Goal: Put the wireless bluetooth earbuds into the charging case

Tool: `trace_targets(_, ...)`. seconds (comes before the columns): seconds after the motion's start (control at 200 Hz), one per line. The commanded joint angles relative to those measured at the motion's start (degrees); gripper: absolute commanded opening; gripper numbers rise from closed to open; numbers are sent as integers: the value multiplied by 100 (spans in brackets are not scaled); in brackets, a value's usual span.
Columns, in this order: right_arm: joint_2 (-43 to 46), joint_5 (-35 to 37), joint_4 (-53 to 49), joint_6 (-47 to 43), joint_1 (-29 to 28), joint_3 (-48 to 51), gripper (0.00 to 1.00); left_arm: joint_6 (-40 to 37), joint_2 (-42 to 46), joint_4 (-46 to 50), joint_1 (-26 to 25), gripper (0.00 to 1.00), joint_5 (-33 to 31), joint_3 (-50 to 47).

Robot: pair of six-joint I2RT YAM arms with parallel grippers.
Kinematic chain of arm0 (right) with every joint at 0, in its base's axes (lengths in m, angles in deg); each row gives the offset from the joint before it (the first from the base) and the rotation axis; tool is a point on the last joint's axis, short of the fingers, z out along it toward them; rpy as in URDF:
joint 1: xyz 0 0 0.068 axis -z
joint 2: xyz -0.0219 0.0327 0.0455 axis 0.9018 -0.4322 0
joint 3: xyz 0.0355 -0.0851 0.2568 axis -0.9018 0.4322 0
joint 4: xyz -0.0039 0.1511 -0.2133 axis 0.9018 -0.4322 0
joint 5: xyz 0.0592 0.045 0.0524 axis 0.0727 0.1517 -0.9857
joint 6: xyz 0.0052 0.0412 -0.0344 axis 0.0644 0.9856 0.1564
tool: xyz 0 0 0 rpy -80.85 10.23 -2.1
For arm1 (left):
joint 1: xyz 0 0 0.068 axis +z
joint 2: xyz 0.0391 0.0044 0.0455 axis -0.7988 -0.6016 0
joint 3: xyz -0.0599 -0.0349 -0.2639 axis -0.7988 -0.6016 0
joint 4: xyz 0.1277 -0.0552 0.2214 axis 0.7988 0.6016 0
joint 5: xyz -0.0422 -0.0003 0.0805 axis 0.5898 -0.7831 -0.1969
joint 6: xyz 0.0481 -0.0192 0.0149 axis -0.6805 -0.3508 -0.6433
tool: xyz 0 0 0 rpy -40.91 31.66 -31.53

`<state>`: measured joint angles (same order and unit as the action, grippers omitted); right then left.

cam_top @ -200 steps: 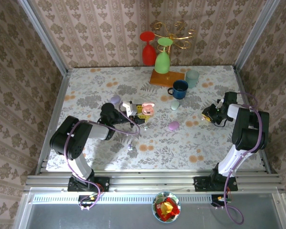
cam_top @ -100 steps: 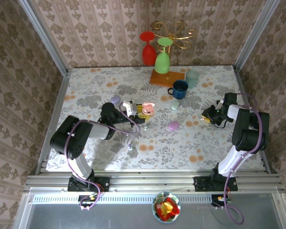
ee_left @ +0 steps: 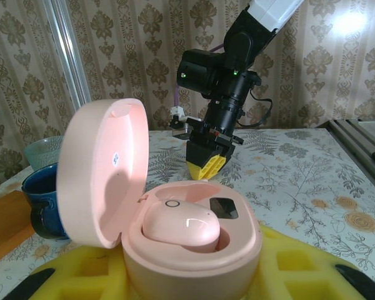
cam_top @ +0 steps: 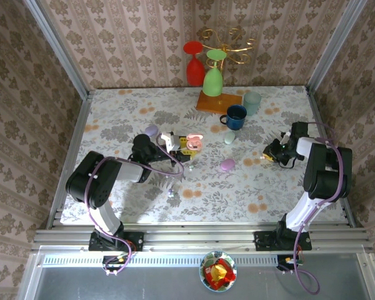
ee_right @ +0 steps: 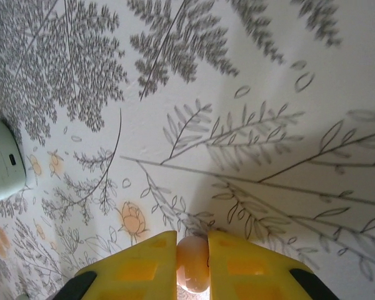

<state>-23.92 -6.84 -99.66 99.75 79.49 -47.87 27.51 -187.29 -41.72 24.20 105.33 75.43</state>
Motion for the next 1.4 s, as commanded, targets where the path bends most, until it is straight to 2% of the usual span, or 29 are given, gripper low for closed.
trace_targets(0.0,270,185,-222,-83,-173,118,17,52,-104,-187,34,28,88,51)
trace_targets(0.245,934,514,-375,-94,-1005,89,18,119,-242,-178,51,27,27,61)
trace_targets(0.685,1956,1709,-1422,-223,-3268,-1076,16,167,-307,-174,104,27,-35,-8)
trace_targets(0.81,1995,2306,-1945,-492,-3822,-1588,17,213,-307,-178,123,27,-8,-9)
trace_targets(0.995,1898,2692,-2254,-624,-4430,-2217,17,303,-318,-178,150,27,56,-9)
trace_targets(1.395,1135,3036,-2242,-768,-5324,-3170,17,391,-377,-176,166,27,211,62)
